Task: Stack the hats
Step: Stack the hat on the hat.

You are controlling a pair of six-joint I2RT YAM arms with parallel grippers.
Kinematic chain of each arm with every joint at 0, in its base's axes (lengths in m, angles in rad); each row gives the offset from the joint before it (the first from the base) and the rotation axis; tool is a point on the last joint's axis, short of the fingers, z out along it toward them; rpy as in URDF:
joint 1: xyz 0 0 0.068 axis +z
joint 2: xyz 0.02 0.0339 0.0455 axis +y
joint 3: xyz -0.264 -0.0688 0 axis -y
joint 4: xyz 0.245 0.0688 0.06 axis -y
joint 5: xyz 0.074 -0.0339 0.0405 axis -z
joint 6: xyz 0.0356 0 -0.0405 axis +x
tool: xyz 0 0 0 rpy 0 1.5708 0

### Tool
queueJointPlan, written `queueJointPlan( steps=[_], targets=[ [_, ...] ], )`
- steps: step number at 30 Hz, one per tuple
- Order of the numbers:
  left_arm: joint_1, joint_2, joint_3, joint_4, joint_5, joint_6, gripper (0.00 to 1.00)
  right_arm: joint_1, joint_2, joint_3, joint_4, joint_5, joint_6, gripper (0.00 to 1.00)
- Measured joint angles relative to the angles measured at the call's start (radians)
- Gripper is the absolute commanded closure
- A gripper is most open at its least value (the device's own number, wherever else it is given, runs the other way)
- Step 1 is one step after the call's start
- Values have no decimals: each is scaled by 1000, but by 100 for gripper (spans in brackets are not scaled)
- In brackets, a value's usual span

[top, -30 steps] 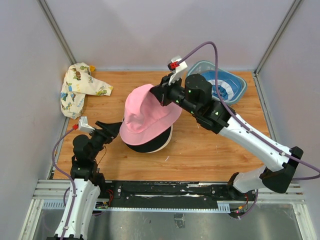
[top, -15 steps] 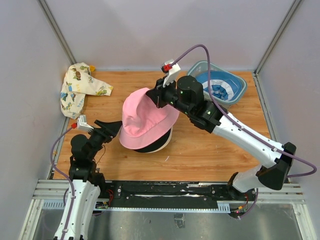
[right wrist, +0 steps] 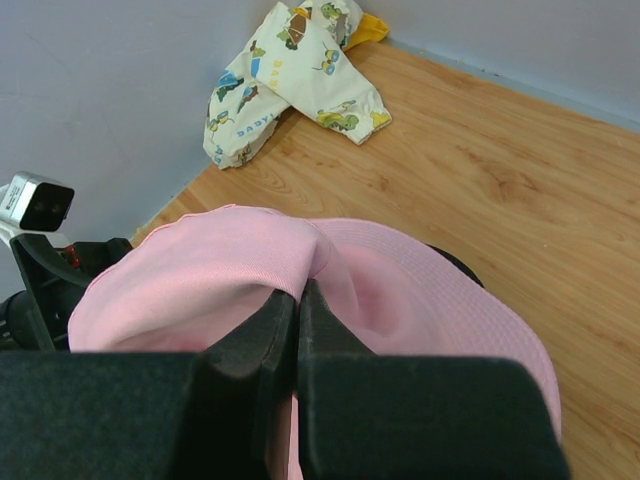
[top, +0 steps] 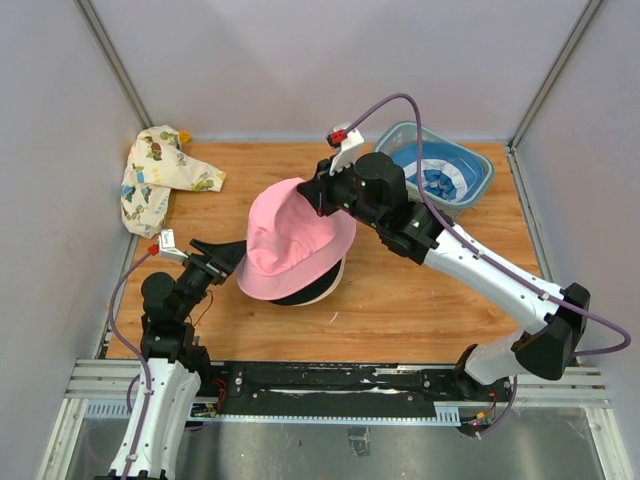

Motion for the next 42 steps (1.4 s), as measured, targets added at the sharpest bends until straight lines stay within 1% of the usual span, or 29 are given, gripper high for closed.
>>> queueJointPlan(
  steps=[7,10,12,18,23,25,27,29,32,33,34,35,39,42],
  targets=[
    [0,0,-56,56,48,-63,15,-1,0,-77,32,-12,20,99],
    [0,-16,-76,77,67,-98,6,-13,0,-101,47,-17,25,99],
    [0,-24,-97,103,82,-131,3,-25,0,-116,55,-23,29,100],
    [0,-32,-185,222,108,-264,4,-35,0,-134,67,-34,42,100],
    [0,-31,-197,282,108,-317,6,-35,0,-134,74,-40,44,100],
    [0,-29,-197,311,107,-332,9,-35,0,-134,74,-44,44,100],
    [0,-24,-197,340,103,-349,14,-35,0,-134,74,-48,45,100],
    [0,-18,-199,377,100,-370,21,-35,0,-134,74,-53,45,100],
    [0,-16,-210,423,96,-394,35,-35,0,-134,75,-55,46,99],
    [0,-16,-215,435,95,-403,41,-35,0,-134,74,-55,46,100],
    [0,-15,-221,448,95,-411,48,-35,0,-134,74,-55,46,100],
    [0,-15,-228,460,93,-419,57,-35,0,-134,74,-55,46,100],
    [0,-13,-236,490,89,-444,98,-35,-1,-134,74,-58,46,99],
    [0,-13,-238,513,82,-456,100,-35,-1,-134,74,-63,46,99]
  ],
)
